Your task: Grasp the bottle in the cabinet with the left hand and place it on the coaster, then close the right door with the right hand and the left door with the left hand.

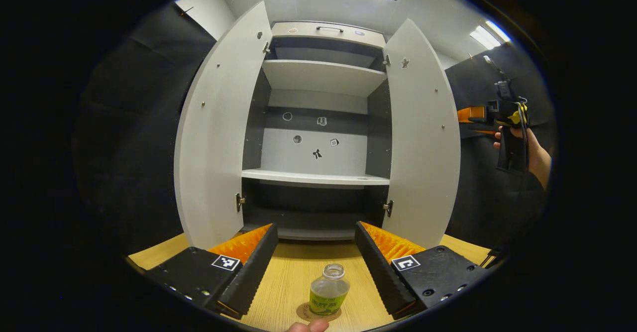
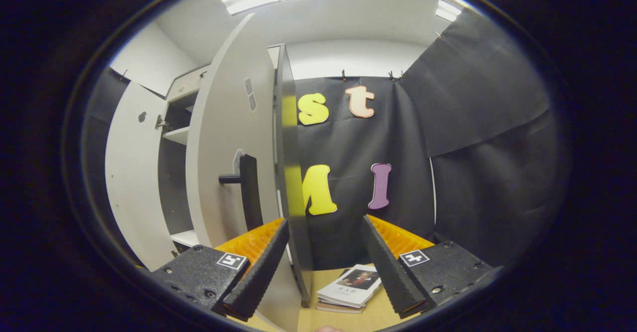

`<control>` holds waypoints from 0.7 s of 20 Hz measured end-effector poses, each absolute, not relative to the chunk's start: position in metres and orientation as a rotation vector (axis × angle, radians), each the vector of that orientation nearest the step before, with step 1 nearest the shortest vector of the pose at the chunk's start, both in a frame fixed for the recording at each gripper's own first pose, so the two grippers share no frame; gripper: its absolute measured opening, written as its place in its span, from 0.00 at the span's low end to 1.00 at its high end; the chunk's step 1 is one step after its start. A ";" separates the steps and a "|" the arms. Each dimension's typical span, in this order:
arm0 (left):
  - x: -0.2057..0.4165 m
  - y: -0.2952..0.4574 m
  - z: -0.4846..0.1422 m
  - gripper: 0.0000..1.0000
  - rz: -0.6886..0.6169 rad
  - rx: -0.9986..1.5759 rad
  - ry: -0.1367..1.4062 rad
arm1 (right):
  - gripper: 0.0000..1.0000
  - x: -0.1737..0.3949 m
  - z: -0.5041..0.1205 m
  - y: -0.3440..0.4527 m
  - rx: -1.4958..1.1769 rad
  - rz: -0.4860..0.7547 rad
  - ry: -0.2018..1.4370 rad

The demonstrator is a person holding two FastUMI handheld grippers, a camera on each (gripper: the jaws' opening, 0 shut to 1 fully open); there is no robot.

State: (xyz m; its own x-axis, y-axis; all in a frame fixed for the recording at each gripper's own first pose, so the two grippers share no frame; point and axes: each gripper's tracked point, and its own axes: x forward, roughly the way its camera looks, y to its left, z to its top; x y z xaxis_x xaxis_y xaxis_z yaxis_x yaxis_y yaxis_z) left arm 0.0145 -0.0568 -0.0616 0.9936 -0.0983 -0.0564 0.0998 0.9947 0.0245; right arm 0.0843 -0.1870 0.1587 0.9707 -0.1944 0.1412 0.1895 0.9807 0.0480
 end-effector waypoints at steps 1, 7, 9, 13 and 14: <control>0.014 -0.056 -0.061 0.95 -0.097 0.019 0.054 | 0.96 0.085 0.158 -0.182 0.024 -0.189 -0.140; 0.008 -0.048 -0.061 0.95 -0.094 -0.002 0.051 | 0.96 0.093 0.157 -0.136 -0.015 -0.096 -0.123; 0.006 -0.043 -0.059 0.95 -0.087 0.010 0.040 | 0.96 0.100 0.154 -0.114 -0.032 -0.051 -0.114; 0.004 -0.029 -0.056 0.95 -0.059 0.017 0.038 | 0.96 0.118 0.152 -0.083 0.003 0.024 -0.106; 0.002 -0.026 -0.056 0.95 -0.050 0.017 0.039 | 0.96 0.124 0.149 -0.076 0.020 0.047 -0.099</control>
